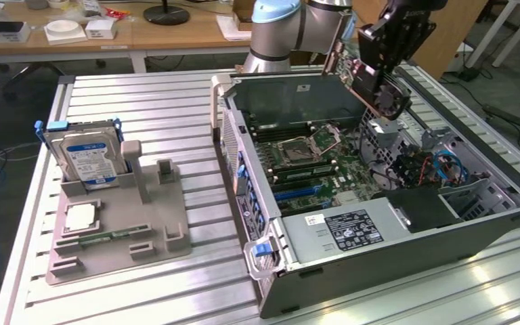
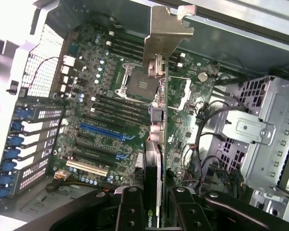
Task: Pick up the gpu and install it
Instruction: 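Insert the gpu into the slot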
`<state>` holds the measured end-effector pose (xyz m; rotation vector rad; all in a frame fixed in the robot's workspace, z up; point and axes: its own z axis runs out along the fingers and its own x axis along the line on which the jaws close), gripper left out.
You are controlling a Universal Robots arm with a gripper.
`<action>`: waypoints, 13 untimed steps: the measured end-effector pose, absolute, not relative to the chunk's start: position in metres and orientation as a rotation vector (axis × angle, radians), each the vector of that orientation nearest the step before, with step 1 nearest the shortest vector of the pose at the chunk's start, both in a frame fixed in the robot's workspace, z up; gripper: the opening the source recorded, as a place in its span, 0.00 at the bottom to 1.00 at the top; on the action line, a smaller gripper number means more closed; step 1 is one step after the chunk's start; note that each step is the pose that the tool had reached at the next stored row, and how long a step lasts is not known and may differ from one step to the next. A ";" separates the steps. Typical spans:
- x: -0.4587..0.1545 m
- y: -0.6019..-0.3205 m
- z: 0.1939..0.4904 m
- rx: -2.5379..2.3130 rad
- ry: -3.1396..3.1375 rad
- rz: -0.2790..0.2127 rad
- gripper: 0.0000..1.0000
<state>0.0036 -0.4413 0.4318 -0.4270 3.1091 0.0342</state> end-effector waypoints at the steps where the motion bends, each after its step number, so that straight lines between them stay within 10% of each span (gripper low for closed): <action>1: 0.004 -0.441 0.432 -0.448 3.106 0.034 0.26; 13: 0.004 -0.441 0.432 -0.773 3.044 0.035 0.26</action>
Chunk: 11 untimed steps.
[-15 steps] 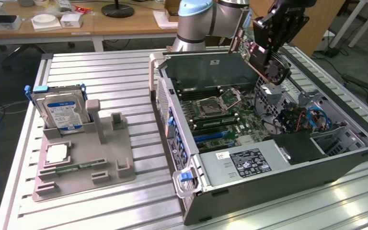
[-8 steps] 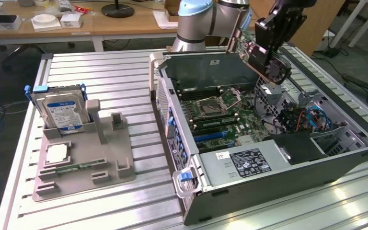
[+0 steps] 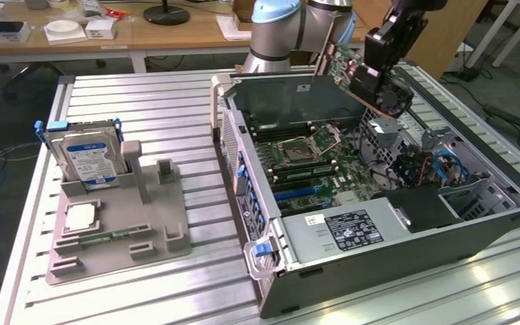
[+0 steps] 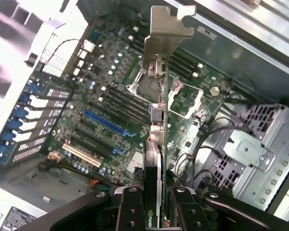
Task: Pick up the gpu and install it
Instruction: 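Insert the gpu into the slot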
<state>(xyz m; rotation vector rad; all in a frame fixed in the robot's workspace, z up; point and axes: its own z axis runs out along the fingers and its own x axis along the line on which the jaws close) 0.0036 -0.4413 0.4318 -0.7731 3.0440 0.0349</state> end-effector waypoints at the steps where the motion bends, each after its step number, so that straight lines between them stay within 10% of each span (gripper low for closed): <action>1: 0.004 -0.441 0.432 -0.803 3.036 0.035 0.26; 11: 0.004 -0.441 0.432 -1.075 2.953 0.035 0.26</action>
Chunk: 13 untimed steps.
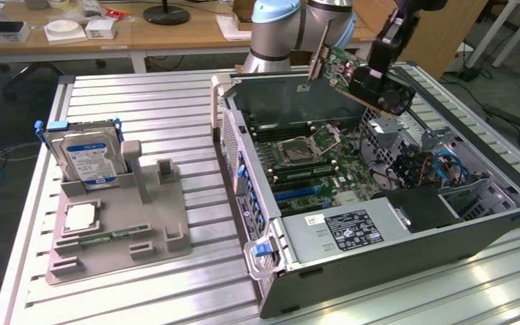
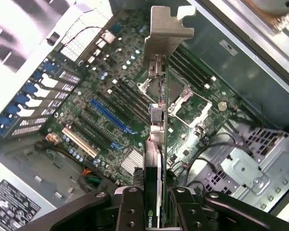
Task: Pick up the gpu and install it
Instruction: 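Insert the gpu into the slot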
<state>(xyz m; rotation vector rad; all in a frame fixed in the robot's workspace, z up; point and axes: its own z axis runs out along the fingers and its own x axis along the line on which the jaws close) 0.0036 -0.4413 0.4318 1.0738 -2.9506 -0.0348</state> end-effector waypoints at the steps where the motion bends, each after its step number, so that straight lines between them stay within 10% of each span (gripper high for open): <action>1: 0.004 -0.441 0.432 1.100 -2.941 -0.035 0.26; 13: 0.004 -0.441 0.432 1.414 -2.801 -0.034 0.26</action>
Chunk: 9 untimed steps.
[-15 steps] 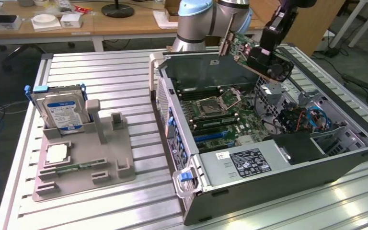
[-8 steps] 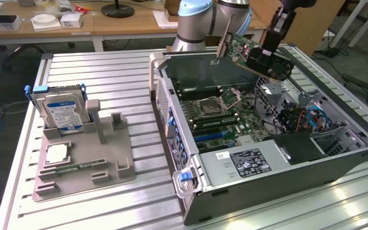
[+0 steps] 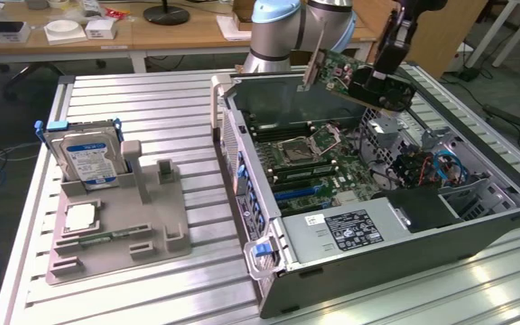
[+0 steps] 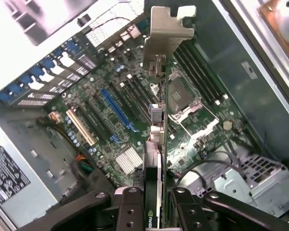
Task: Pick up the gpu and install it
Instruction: 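Insert the gpu into the slot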
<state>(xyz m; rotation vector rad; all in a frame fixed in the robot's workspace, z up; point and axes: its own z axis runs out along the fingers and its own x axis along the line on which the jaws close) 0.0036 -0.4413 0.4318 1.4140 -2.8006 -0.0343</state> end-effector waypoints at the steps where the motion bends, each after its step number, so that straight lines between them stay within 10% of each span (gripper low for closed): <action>1: 0.004 -0.441 0.432 1.439 -2.788 -0.034 0.26; 9: 0.004 -0.441 0.432 1.636 -2.675 -0.034 0.26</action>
